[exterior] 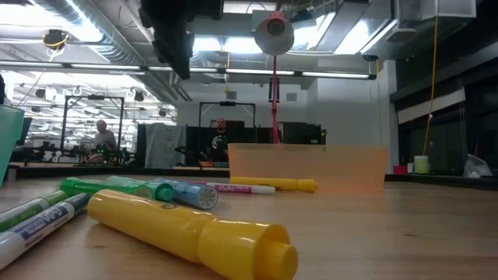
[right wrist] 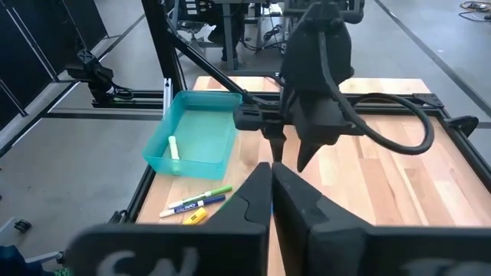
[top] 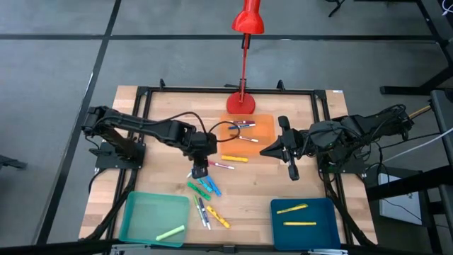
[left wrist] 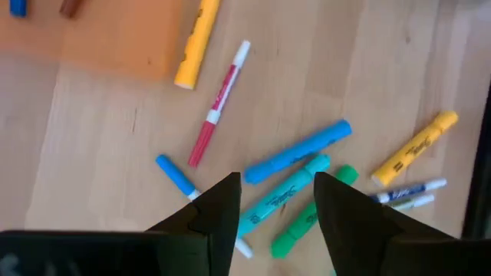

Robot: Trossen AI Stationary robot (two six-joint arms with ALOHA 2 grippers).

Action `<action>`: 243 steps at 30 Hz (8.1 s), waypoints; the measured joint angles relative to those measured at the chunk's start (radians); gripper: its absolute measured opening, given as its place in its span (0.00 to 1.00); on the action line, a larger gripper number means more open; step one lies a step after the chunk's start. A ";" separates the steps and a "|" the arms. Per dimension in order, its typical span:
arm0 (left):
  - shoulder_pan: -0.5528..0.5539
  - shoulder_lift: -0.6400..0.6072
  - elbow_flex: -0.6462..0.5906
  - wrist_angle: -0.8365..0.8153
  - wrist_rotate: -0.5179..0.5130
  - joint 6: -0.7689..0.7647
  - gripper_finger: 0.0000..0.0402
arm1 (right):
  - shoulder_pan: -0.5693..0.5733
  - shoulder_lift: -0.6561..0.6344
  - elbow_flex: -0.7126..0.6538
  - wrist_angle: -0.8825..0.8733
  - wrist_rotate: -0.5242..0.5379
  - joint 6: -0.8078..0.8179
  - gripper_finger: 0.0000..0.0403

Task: Pick & Place Markers
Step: Put the light blue marker pen into the orange bin

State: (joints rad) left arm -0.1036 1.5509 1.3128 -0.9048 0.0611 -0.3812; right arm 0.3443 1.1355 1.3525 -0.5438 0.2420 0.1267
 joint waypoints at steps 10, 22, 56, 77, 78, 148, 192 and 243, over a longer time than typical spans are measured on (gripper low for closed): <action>0.001 0.000 0.000 0.002 -0.094 -0.230 0.38 | 0.000 0.000 0.000 0.000 0.000 0.003 0.04; 0.008 0.031 -0.001 -0.067 -0.112 -0.420 0.37 | 0.000 0.000 0.000 0.000 0.000 0.022 0.02; 0.007 0.171 -0.040 -0.095 -0.088 -0.367 0.45 | 0.000 -0.070 0.000 -0.318 0.079 0.102 0.04; 0.034 0.176 -0.047 -0.084 -0.110 -0.416 0.61 | 0.000 -0.157 0.000 -0.436 0.080 0.101 0.01; 0.034 0.181 -0.047 -0.085 -0.105 -0.419 0.62 | 0.000 -0.157 0.000 -0.436 0.080 0.101 0.01; 0.052 0.004 -0.281 0.046 -0.091 -0.406 0.64 | 0.000 -0.156 -0.001 -0.371 0.078 0.134 0.04; 0.058 0.234 -0.284 0.147 -0.056 -0.461 0.63 | 0.000 -0.156 -0.001 -0.347 0.080 0.154 0.05; 0.057 0.228 -0.206 0.023 -0.021 -0.419 0.06 | 0.000 -0.156 -0.001 -0.336 0.079 0.156 0.05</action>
State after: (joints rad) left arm -0.0471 1.7789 1.1069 -0.8821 0.0403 -0.8003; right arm 0.3443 0.9794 1.3518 -0.8795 0.3214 0.2829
